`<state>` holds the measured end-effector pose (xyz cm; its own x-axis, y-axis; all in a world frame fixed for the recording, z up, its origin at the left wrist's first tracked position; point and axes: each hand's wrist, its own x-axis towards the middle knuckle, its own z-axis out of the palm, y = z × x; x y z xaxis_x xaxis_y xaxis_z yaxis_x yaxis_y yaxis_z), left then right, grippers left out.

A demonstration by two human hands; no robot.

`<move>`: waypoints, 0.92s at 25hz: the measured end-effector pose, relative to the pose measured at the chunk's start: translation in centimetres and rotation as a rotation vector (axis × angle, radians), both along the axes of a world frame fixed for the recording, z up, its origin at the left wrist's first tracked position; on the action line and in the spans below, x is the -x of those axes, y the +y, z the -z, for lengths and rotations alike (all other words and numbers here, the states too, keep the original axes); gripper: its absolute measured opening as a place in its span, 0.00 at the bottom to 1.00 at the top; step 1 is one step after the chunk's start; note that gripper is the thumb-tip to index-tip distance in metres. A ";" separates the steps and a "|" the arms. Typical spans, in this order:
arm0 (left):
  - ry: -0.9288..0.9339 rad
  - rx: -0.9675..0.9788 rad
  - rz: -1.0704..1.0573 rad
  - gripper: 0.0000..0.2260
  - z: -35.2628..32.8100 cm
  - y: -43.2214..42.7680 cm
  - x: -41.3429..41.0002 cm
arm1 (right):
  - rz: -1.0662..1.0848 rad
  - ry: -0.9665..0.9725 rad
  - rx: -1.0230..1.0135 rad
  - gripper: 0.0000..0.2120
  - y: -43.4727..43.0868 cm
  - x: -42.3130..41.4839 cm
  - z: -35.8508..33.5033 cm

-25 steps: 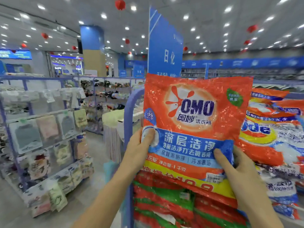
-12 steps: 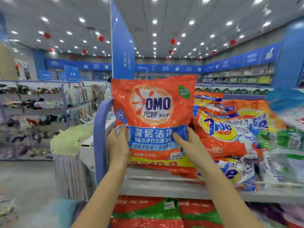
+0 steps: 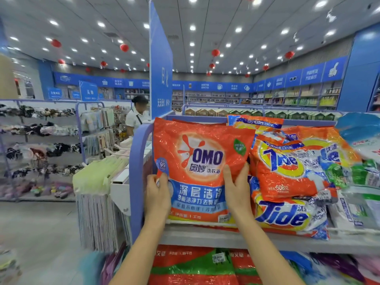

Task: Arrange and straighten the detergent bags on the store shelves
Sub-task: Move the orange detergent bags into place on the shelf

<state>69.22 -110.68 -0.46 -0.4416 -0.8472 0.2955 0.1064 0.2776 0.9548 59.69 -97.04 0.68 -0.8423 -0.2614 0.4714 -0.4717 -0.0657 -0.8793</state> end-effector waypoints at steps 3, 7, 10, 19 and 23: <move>0.078 0.030 -0.042 0.13 0.1 0.2 0.2 | 0.092 0.075 -0.035 0.31 -1.6 0.4 -0.1; 0.081 0.019 -0.111 0.17 1.1 -0.2 0.8 | 0.198 0.170 -0.086 0.22 -2.6 1.3 0.0; 0.066 -0.017 -0.106 0.17 0.9 -0.1 0.8 | 0.119 0.118 -0.110 0.21 -2.4 1.6 0.0; -0.159 0.850 -0.280 0.27 4.0 4.4 -0.2 | 0.333 0.731 -0.310 0.25 1.1 -2.0 3.1; -0.313 1.036 -0.310 0.24 5.0 4.3 1.1 | 0.422 0.776 -0.625 0.25 0.5 -0.9 5.4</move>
